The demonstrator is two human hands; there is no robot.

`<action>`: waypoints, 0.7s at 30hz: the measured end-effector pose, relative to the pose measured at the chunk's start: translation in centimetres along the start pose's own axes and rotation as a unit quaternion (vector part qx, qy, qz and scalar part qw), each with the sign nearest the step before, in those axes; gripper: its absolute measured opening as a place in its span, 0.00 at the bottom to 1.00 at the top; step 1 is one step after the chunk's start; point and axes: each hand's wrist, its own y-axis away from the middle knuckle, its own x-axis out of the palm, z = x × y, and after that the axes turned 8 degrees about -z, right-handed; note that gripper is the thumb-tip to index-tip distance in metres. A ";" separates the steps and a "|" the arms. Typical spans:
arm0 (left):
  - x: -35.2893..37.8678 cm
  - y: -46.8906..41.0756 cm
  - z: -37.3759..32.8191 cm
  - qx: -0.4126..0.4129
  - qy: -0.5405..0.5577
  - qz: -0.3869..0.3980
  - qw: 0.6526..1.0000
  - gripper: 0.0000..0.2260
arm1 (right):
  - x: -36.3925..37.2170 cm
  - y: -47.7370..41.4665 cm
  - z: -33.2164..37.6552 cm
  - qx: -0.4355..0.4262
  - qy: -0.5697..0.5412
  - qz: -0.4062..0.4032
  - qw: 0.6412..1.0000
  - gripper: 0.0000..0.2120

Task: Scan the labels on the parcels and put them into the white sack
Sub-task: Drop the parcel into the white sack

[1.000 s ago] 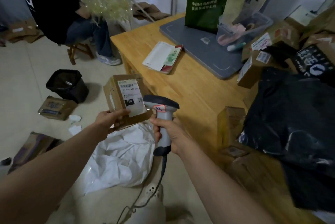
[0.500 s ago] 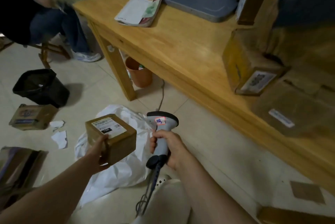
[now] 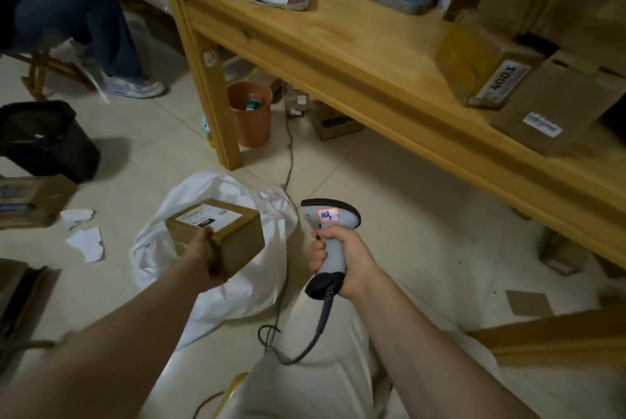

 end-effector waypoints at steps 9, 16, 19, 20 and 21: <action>2.9 -0.4 -1.6 0.193 -0.152 -0.023 0.969 0.25 | 1.5 0.7 0.1 -0.081 0.054 -0.057 0.994 0.09; 9.2 7.8 -0.4 0.504 -0.364 0.064 0.781 0.26 | 0.4 4.5 0.8 -0.218 0.121 -0.112 0.962 0.04; 11.0 12.6 0.1 0.606 -0.385 0.092 0.689 0.27 | -0.5 7.3 1.7 -0.268 0.115 -0.143 0.946 0.05; 11.6 14.2 -0.1 0.637 -0.380 0.101 0.663 0.26 | -0.6 8.4 2.2 -0.286 0.102 -0.149 0.941 0.05; 12.4 15.9 -0.4 0.662 -0.371 0.108 0.642 0.25 | -0.7 9.7 2.8 -0.304 0.087 -0.151 0.937 0.04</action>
